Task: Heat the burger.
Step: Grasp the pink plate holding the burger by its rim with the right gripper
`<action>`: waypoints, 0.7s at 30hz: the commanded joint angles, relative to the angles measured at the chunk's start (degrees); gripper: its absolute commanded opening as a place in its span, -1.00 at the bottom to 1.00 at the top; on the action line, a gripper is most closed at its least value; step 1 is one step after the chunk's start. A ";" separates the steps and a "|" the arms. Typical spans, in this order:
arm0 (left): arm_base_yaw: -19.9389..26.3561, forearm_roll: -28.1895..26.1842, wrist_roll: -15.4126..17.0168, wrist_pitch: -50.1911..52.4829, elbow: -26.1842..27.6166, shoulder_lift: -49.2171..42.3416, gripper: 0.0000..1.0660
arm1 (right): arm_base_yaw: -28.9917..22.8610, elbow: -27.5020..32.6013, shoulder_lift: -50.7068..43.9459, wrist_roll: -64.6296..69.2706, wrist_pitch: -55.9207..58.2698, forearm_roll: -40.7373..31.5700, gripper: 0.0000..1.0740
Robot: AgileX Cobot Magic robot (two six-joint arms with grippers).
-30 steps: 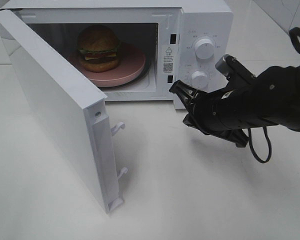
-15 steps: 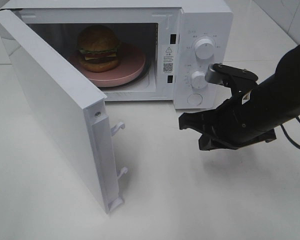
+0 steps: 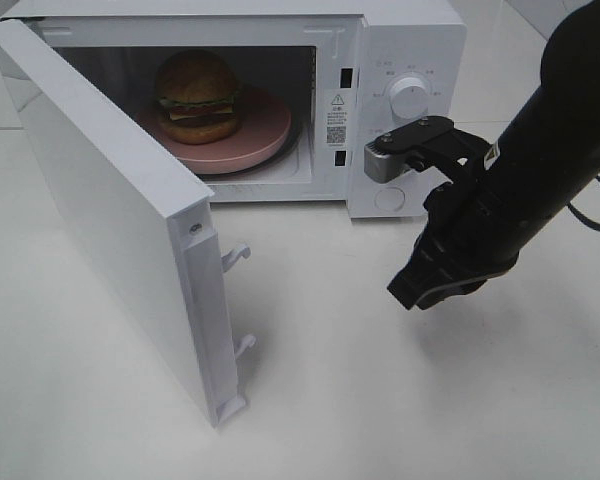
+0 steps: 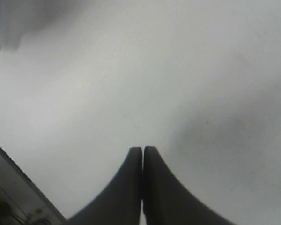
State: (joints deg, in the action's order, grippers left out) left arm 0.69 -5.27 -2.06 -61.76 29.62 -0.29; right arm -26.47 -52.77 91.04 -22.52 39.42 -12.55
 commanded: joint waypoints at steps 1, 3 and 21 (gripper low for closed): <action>0.06 -0.29 0.06 0.34 0.00 -0.97 0.88 | 0.17 -2.41 -0.69 -15.58 3.38 3.55 -0.96; 0.06 -0.29 0.06 0.34 0.00 -0.97 0.88 | 0.17 -2.75 -0.74 -19.08 3.44 4.07 -0.96; 0.06 -0.29 0.06 0.34 0.00 -0.97 0.88 | 0.11 -3.72 -1.15 -55.18 -2.58 18.39 -0.61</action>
State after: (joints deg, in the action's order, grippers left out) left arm 0.69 -5.27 -2.06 -61.76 29.62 -0.29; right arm -26.47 -56.26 90.47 -76.66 37.30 4.70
